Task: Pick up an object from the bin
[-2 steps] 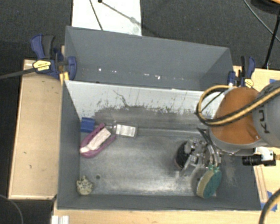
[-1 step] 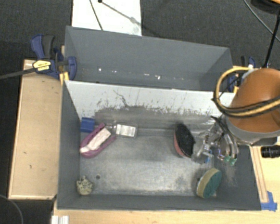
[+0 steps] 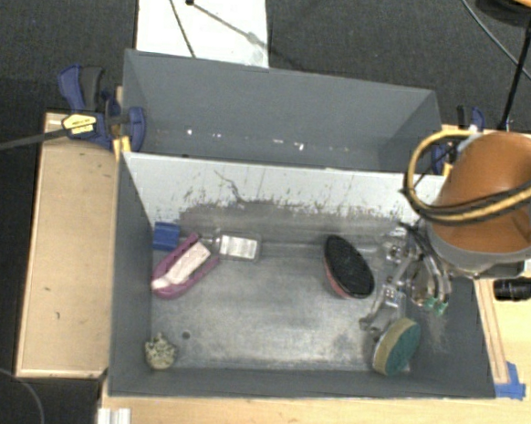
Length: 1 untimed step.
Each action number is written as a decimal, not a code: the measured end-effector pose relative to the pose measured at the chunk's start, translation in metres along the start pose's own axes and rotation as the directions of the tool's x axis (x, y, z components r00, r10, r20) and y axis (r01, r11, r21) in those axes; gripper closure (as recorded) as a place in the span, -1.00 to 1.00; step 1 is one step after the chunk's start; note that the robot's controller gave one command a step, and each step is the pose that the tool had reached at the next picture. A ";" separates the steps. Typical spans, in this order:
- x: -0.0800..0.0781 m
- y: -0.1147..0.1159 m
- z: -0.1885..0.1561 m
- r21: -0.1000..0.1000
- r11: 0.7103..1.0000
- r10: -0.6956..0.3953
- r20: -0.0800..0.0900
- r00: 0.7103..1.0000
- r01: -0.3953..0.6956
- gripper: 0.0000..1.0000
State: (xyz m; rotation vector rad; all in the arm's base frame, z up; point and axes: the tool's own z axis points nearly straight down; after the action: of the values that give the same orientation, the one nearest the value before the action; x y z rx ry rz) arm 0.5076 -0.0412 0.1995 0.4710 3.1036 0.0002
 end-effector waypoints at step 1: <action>-0.048 0.029 0.091 0.000 0.998 -0.062 -0.001 0.998 0.062 -1.00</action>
Offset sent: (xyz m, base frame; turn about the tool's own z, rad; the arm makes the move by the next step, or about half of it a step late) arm 0.0537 0.0130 -0.0866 -0.0614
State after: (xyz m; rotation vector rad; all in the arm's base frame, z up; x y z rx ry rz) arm 0.5628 -0.0277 0.1091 0.3746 3.1175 0.0007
